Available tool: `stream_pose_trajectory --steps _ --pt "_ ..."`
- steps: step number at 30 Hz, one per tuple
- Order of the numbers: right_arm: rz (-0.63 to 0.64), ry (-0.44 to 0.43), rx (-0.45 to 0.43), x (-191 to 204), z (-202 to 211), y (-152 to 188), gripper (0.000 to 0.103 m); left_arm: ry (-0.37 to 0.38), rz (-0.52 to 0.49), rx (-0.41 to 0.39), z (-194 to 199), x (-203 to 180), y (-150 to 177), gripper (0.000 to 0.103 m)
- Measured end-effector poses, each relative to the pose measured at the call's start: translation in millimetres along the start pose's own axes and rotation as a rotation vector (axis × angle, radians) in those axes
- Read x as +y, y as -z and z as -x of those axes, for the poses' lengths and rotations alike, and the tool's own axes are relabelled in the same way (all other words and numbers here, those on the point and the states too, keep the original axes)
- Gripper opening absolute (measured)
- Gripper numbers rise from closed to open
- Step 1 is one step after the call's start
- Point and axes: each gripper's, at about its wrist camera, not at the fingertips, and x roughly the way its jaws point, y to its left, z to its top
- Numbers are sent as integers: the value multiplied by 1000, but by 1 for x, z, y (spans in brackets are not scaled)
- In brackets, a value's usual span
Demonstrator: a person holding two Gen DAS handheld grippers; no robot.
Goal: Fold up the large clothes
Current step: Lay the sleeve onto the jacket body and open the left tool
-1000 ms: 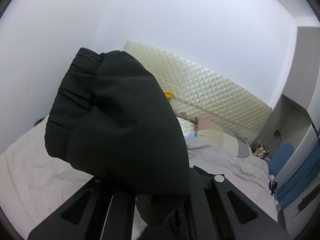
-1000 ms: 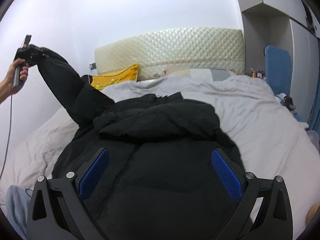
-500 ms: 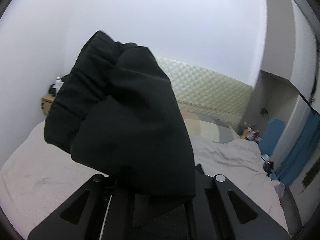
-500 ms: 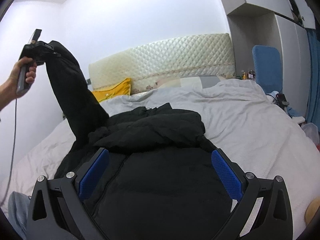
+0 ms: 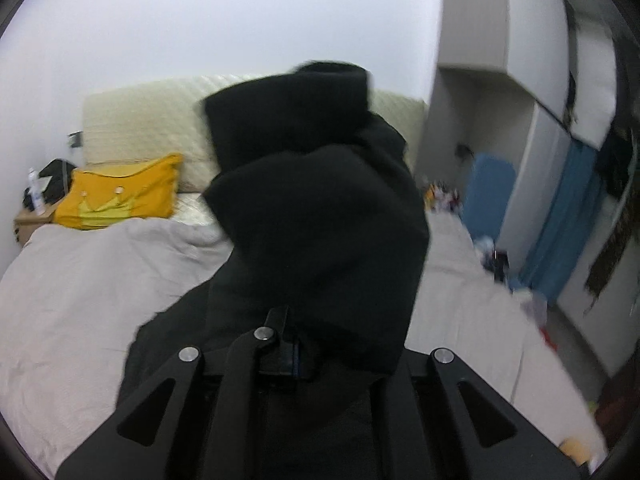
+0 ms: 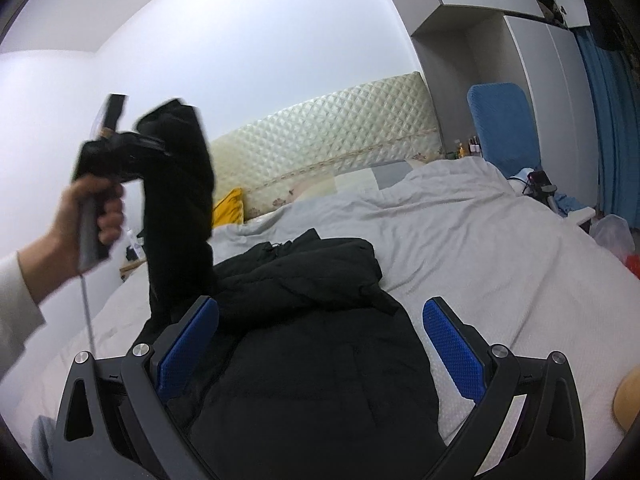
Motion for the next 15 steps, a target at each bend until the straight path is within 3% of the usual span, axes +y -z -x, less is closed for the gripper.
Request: stream_pose_trajectory --steps 4,10,15 --pt "-11 -7 7 -3 -5 0 103 30 -71 56 -18 -12 36 11" --pt "-48 -16 28 -14 -18 2 103 70 -98 150 -66 -45 77 14" --pt "-69 -14 44 -22 -30 3 103 52 -104 206 -98 -50 109 27"
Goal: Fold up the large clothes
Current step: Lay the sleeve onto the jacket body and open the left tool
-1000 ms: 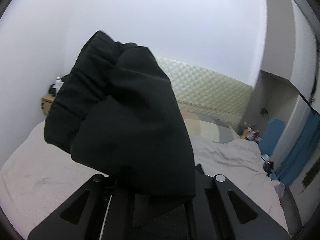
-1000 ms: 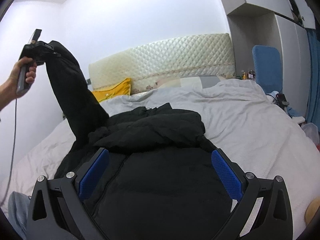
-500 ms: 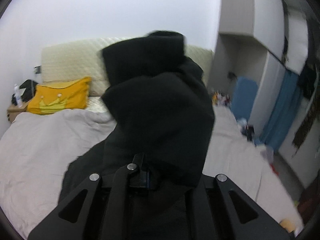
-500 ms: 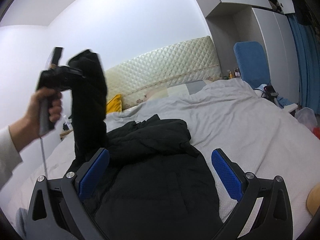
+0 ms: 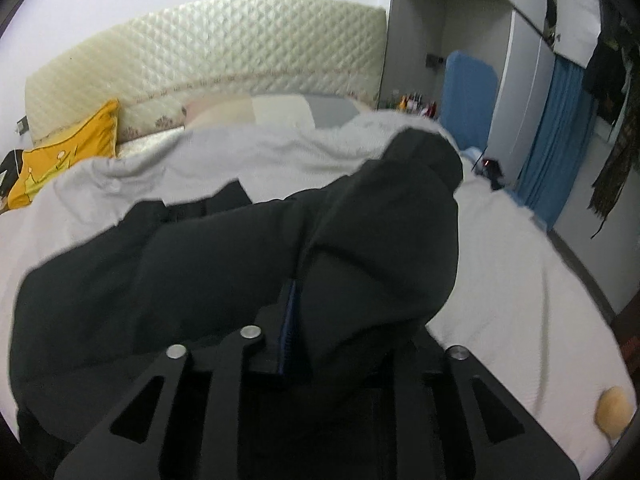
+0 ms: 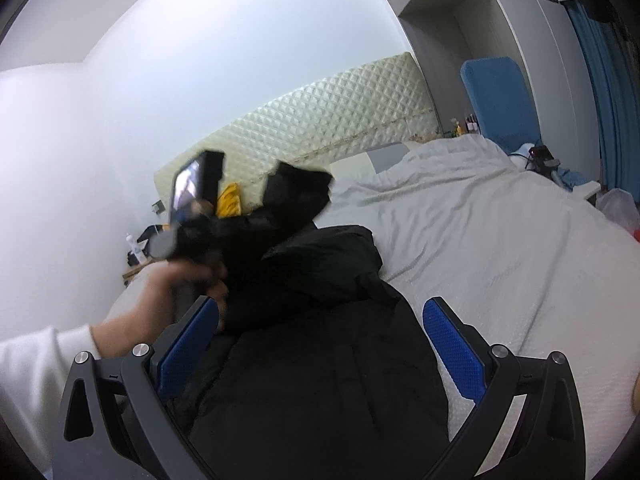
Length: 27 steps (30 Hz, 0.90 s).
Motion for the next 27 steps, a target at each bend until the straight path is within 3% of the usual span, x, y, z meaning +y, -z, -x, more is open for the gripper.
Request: stream_pose_trajectory --steps 4,9,12,15,21,27 --pt "-17 5 22 -5 -10 3 103 -13 -16 24 -24 -6 13 39" --pt "-5 3 44 -3 -20 7 103 -13 -55 41 -36 -17 29 65" --pt "4 9 53 -3 -25 8 103 -11 -89 37 -33 -23 30 71" --pt "12 19 60 -3 -28 8 103 14 -61 42 -29 -17 28 76" --pt "16 24 34 1 -29 3 103 59 -9 5 16 5 25 88" --pt "77 -2 15 34 -47 -28 103 7 93 -72 68 62 15 93"
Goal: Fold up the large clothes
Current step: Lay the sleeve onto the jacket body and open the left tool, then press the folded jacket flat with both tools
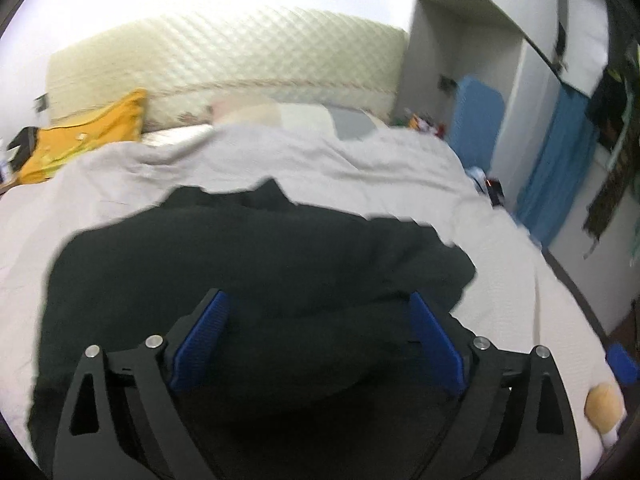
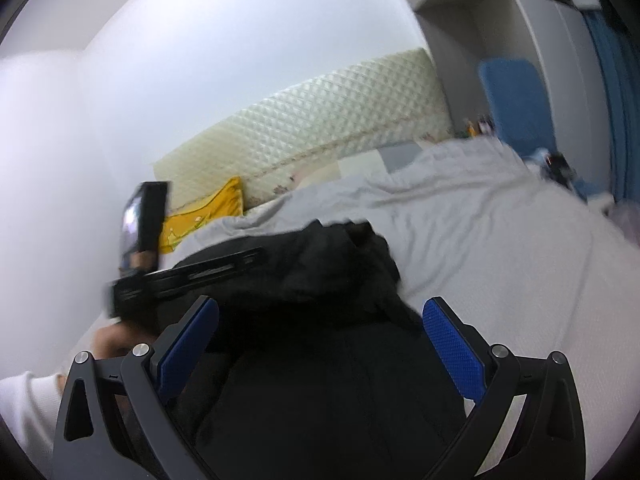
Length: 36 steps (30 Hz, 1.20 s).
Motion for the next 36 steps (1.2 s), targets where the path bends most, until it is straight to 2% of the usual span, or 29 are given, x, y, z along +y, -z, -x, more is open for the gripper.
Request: stream_pose_trajectory --steps 3,5,8,9,13,19,23,29,36 --pt "31 -24 -3 19 -19 -21 103 -58 18 -53 24 30 -11 99" --pt "52 -30 -7 32 -37 -33 103 -108 27 -74 34 53 -18 99" --pt "116 29 22 49 -73 -43 103 -182 22 -75 37 84 -20 99" --pt "132 16 40 53 -89 -45 102 -200 21 -70 36 92 -19 99" --pt "169 -38 77 63 -140 -42 89 -250 56 -48 25 134 -9 99" --pt "223 -32 123 76 -202 -25 89 -328 102 -2 -12 183 13 99" --pt "247 0 182 75 -237 -5 89 -341 95 36 -36 196 30 99" --pt "274 6 181 71 -256 11 97 -296 138 58 -60 207 46 100" --pt "293 12 192 59 -274 30 100 -271 149 76 -75 206 52 103"
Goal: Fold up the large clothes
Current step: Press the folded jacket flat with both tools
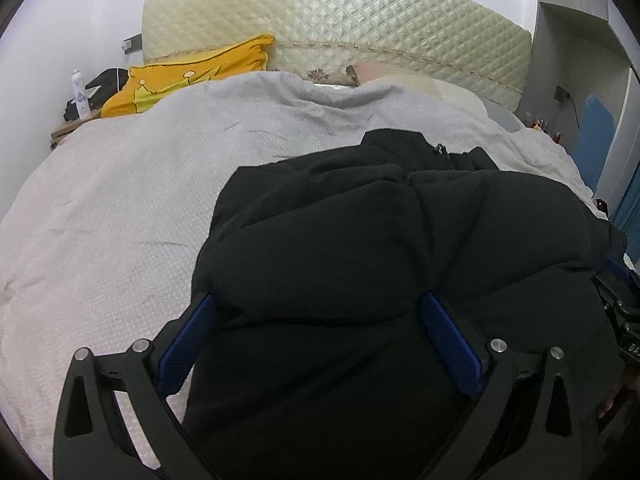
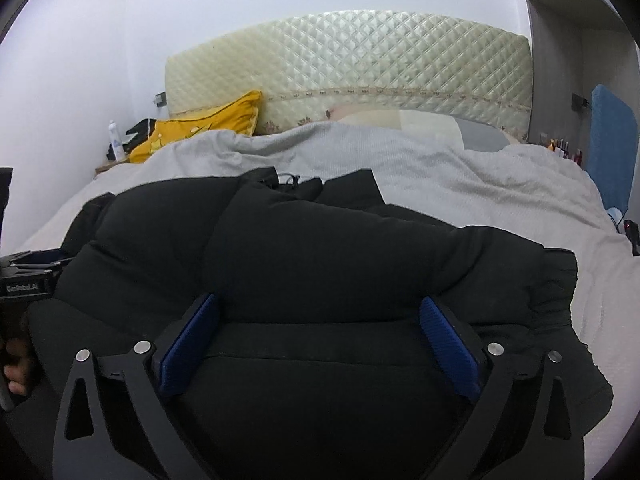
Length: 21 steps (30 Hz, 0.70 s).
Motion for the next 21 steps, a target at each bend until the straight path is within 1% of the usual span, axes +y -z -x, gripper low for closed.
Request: stream_pose_trajectory --steps 7,10,13,16,18,21 --pt "-30 -18 -2 -7 -16 14 101 -5 -11 4 -10 -5 5 103" --pt "-46 -27 20 -11 -20 17 101 -2 -17 3 -10 -7 5 103" --pt "-48 -26 55 -11 -21 18 101 15 -6 -2 -5 -3 4 103" --pt "-53 -25 103 -10 -16 15 101 4 -9 15 2 -3 2 103" --pt "-71 4 127 -6 -5 7 102 -21 -15 24 15 -4 -4 103" --pt "-86 -40 130 0 22 -7 102 -51 -7 13 46 -6 -18 103"
